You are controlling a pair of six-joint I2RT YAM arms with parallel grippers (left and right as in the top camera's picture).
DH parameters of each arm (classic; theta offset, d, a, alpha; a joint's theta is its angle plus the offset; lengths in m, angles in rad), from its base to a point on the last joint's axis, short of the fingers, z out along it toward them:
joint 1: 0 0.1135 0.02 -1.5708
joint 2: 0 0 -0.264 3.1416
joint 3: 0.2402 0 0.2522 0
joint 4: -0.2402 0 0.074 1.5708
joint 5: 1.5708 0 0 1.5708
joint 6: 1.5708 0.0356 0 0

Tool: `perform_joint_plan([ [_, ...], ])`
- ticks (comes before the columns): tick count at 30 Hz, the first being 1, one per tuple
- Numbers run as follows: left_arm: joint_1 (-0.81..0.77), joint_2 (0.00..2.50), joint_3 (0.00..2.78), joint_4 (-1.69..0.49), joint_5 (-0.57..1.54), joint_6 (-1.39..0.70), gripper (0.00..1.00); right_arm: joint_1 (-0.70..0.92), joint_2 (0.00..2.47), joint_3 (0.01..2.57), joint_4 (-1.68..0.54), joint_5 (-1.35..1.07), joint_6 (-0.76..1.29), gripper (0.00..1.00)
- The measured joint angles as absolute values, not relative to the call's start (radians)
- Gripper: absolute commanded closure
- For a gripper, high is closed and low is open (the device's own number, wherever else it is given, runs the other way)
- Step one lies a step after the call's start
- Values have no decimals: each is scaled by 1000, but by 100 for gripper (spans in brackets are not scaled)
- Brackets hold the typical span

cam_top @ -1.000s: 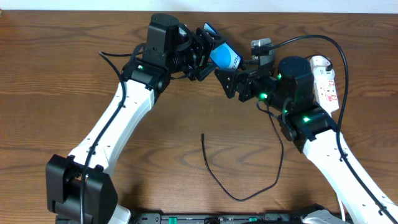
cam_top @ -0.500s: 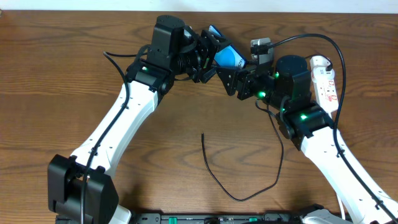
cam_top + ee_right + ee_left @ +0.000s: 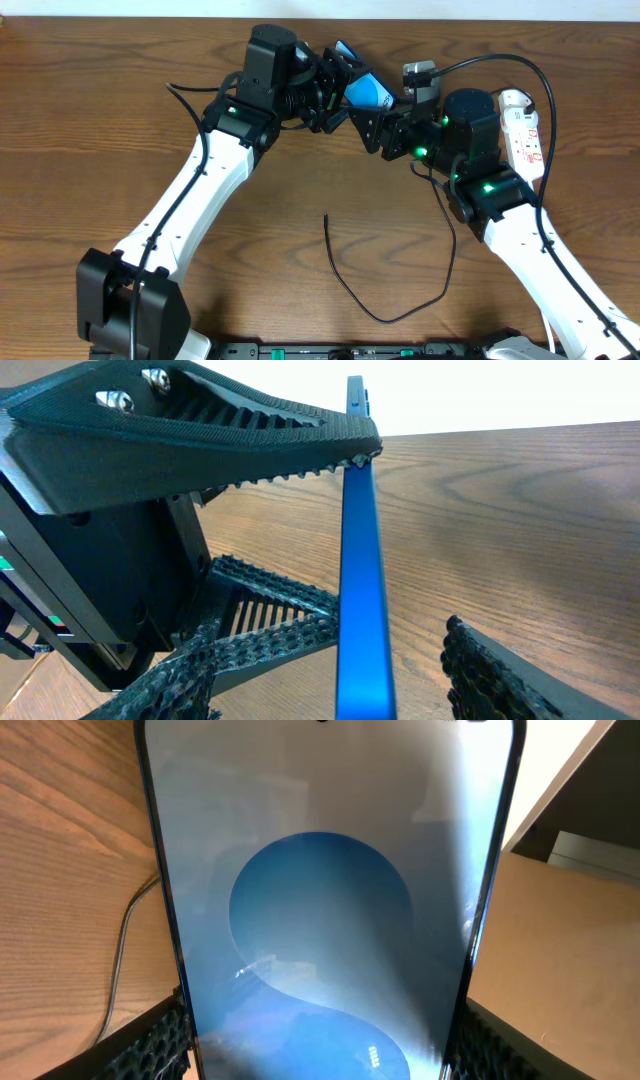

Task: Plug charger to phone and switch on socket

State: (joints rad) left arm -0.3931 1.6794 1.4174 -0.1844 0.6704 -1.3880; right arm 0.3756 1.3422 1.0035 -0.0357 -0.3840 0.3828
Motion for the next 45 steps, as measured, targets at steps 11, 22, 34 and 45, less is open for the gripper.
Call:
perform_joint_plan([
  [11,-394,1679,1417,-184,672,-1388,93,376,1342,1003,-36,-371,383,30],
  [22,-411,1679,1417,-184,675,-1388,93,376,1342,1003,-36,-362,383,30],
  [34,-411,1679,1417,-184,674,-1388,93,376,1342,1003,-36,-361,383,33],
  [45,-411,1679,1417,-184,674,-1388,93,376,1342,1003,-36,-361,383,38],
])
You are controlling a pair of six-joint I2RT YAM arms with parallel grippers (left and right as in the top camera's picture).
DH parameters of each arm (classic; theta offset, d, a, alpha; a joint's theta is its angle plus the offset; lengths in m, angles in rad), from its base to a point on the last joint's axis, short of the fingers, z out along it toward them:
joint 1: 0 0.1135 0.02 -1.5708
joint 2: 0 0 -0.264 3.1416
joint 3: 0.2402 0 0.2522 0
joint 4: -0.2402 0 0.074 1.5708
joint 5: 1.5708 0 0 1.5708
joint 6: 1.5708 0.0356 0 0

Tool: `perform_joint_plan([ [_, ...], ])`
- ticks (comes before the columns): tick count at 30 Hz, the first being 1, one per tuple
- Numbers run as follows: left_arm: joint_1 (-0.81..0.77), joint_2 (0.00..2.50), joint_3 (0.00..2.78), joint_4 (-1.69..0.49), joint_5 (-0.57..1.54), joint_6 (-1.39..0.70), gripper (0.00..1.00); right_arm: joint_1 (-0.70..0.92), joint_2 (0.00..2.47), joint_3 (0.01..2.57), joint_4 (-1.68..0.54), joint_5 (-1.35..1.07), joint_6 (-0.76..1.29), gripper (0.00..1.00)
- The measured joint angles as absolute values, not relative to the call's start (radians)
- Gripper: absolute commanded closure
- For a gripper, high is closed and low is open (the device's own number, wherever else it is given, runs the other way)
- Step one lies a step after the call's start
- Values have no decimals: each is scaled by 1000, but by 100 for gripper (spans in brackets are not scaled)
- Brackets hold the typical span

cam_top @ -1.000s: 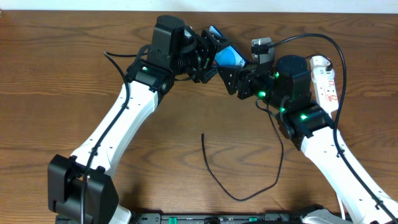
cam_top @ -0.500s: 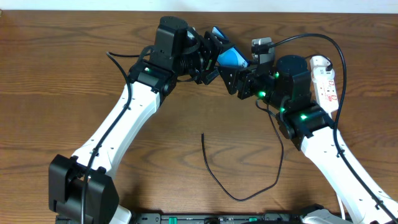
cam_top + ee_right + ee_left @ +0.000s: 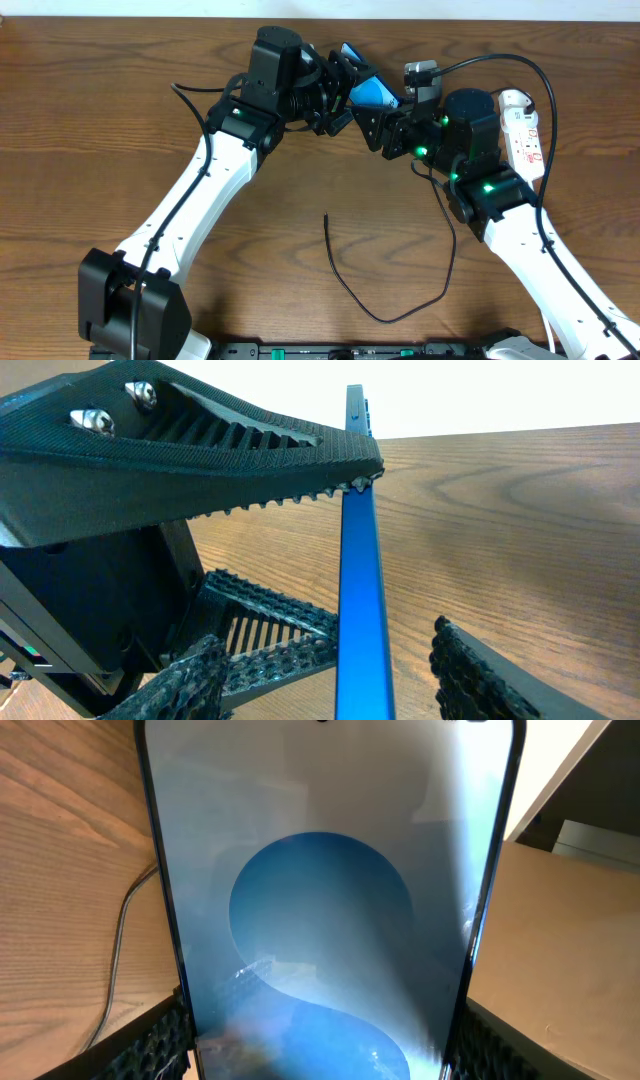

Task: Plug charger to phone and switch on socket

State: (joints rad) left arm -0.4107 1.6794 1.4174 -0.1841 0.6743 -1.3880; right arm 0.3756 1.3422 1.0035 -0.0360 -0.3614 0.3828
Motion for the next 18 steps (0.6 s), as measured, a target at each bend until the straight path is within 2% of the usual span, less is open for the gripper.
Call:
perform_joint_plan([
  [7,-411,1679,1417,-184,674,-1388,93,376,1342,1003,-36,-361,383,41],
  [12,-411,1679,1417,-184,674,-1388,93,376,1342,1003,-37,-359,386,54],
  [18,-411,1679,1417,-184,674,-1388,93,376,1342,1003,-37,-358,387,60],
])
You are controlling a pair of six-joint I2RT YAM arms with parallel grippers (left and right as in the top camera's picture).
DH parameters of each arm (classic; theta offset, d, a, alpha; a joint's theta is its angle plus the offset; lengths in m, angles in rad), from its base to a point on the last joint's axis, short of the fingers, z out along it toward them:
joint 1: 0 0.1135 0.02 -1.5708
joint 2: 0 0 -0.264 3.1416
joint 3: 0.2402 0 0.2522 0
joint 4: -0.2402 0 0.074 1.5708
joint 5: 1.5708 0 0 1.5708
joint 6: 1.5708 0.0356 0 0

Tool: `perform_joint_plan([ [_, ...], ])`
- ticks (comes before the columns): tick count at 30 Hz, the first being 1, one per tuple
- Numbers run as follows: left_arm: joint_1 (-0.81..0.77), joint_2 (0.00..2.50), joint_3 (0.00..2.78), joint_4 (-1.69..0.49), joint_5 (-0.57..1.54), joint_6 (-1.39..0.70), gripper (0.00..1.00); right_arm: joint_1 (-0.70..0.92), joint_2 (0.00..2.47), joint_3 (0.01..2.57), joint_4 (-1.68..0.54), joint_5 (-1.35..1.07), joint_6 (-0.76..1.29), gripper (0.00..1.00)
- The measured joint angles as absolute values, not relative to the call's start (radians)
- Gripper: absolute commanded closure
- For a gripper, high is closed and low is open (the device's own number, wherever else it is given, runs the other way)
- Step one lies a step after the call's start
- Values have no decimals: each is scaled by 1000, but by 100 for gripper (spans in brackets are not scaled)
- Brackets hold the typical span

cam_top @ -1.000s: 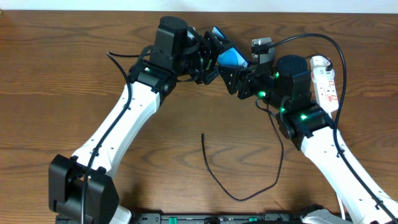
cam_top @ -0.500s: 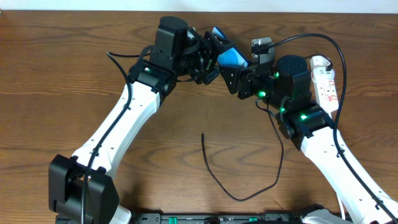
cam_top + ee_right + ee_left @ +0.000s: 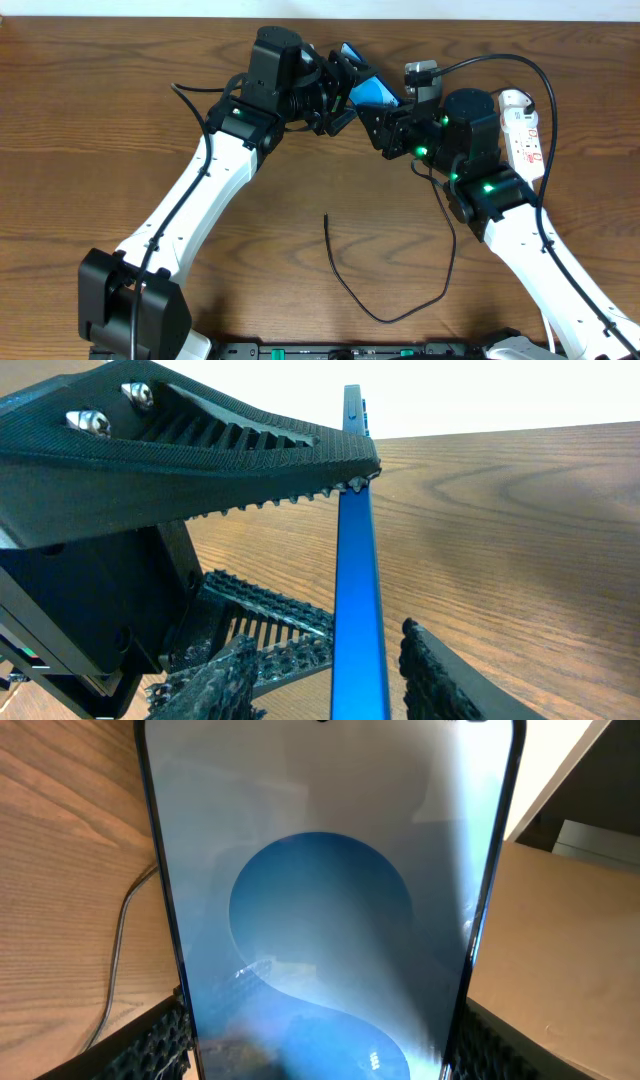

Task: Plug charger to phone and switch on socket

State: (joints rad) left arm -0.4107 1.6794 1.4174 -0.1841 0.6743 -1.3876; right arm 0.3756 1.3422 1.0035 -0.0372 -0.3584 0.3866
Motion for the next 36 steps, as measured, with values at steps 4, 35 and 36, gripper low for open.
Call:
perform_joint_plan([
  [4,-411,1679,1417,-184,674,-1388,93,376,1342,1003,-40,-358,387,66],
  [35,-411,1679,1417,-184,675,-1388,93,374,1343,1003,-44,-327,385,94],
  [36,-411,1679,1417,-184,674,-1389,93,374,1343,1003,-44,-324,385,95],
])
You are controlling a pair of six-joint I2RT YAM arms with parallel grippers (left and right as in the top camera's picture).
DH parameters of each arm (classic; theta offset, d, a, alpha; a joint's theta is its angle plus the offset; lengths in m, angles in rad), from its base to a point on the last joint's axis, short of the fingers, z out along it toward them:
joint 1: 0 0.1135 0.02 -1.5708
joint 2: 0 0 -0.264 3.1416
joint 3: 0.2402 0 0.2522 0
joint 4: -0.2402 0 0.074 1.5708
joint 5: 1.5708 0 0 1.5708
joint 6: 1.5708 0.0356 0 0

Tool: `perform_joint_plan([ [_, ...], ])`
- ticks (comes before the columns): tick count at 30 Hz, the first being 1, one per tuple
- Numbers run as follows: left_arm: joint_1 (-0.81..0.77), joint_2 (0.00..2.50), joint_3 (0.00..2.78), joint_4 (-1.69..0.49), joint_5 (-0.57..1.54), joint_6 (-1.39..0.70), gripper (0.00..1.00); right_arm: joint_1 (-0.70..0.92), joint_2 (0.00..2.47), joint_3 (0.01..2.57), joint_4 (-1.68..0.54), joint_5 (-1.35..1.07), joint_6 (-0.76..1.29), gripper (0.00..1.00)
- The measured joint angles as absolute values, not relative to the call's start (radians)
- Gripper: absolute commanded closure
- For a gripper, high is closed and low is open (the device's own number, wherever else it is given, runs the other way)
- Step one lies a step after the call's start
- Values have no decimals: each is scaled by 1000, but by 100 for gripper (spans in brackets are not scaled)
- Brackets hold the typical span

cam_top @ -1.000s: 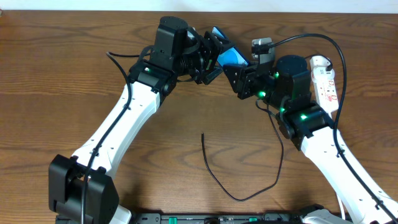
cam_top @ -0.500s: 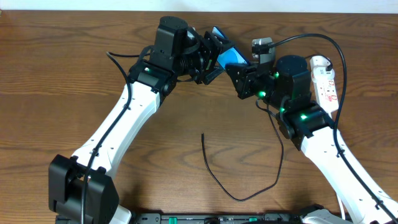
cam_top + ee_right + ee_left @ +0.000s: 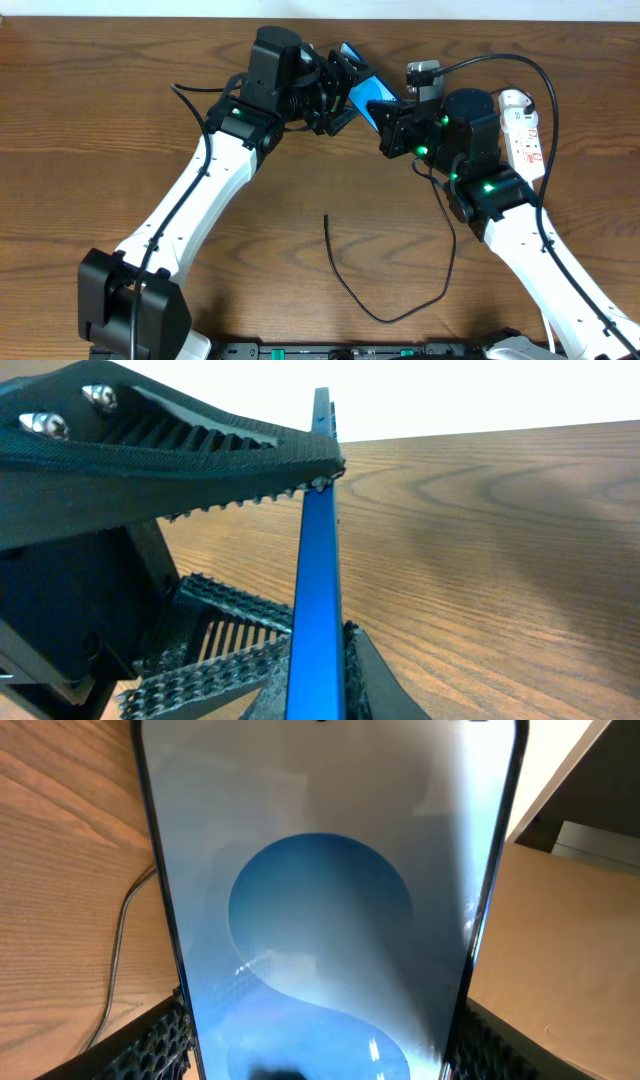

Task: Plug charger to phone and switch on socket

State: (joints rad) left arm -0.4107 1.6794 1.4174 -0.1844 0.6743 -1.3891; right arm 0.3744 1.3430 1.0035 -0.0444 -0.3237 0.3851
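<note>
The blue phone point(image 3: 362, 88) is held up off the table at the back middle, between both arms. My left gripper point(image 3: 340, 92) is shut on it; in the left wrist view the screen point(image 3: 320, 900) fills the frame, with a finger point(image 3: 160, 1040) pressed against each long side. My right gripper point(image 3: 320, 685) is shut on the phone's thin blue edge point(image 3: 315, 560), one pad on each face. The black charger cable point(image 3: 385, 315) lies loose on the wood, its free end point(image 3: 325, 214) near the table's middle.
A white power strip point(image 3: 522, 125) lies at the right edge beside my right arm. A grey adapter point(image 3: 420, 75) sits behind the right gripper with a black lead arching from it. A tan box surface point(image 3: 560, 960) shows in the left wrist view.
My right gripper's fingers stood a little apart on either side of the phone's edge; now they are shut on it. The left gripper keeps its hold, and the cable has not moved.
The left gripper held the phone up throughout. My right gripper was wide open around the phone's edge at first, narrower at each later moment, and now it is shut on the phone. The cable stayed on the table.
</note>
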Motion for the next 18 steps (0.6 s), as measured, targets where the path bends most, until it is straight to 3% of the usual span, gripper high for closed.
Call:
perform_joint_plan([
  [12,-410,1679,1417,-190,674,-1391,90,374,1344,1003,-48,-318,367,99],
  [18,-410,1679,1417,-190,674,-1391,38,374,1344,1003,-48,-318,367,99],
])
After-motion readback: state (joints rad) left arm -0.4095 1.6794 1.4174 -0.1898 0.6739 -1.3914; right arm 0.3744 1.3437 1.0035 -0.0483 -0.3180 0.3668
